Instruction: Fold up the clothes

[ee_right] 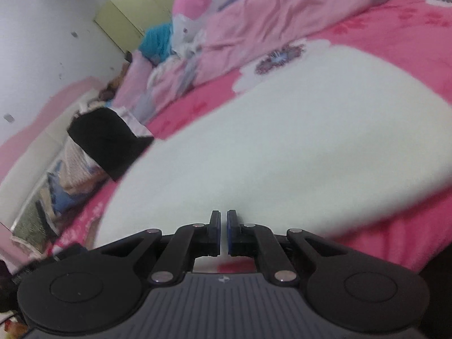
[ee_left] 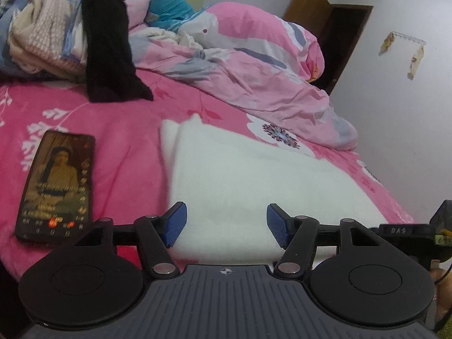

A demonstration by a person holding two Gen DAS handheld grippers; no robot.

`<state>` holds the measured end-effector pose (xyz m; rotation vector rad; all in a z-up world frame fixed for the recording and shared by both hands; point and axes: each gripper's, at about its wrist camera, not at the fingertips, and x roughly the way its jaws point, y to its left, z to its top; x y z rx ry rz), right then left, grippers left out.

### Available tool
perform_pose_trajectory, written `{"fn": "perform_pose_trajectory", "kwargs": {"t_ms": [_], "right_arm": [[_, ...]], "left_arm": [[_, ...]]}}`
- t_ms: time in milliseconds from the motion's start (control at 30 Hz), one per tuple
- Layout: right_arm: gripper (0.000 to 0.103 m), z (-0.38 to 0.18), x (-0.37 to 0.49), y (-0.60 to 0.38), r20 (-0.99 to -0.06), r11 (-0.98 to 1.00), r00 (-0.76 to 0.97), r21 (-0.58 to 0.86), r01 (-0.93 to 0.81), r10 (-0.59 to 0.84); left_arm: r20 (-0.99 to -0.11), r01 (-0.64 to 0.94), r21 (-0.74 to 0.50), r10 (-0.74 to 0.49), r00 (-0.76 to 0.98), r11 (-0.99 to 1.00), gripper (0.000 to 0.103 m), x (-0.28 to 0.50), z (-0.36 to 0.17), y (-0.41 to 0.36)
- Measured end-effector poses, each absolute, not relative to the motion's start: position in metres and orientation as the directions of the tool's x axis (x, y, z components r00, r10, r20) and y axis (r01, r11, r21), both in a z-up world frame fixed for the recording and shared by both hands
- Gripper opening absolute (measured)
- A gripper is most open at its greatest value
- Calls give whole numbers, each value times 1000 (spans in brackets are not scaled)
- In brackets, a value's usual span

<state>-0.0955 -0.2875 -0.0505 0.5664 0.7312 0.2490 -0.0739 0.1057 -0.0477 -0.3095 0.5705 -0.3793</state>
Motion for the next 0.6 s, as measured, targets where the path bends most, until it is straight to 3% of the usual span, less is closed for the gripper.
{"fn": "perform_pose_trajectory", "kwargs": {"t_ms": [300,600], "right_arm": [[4,-24,-121,-334,-605,904,786,397,161,126],[5,-23,-77,-243,-579,967,785,233,-99,220]], "left_arm": [[-496,339,-280,-438,749,898,63,-42,-45,72],[-602,376,-109,-362,711,920,64,-23,-52,34]]}}
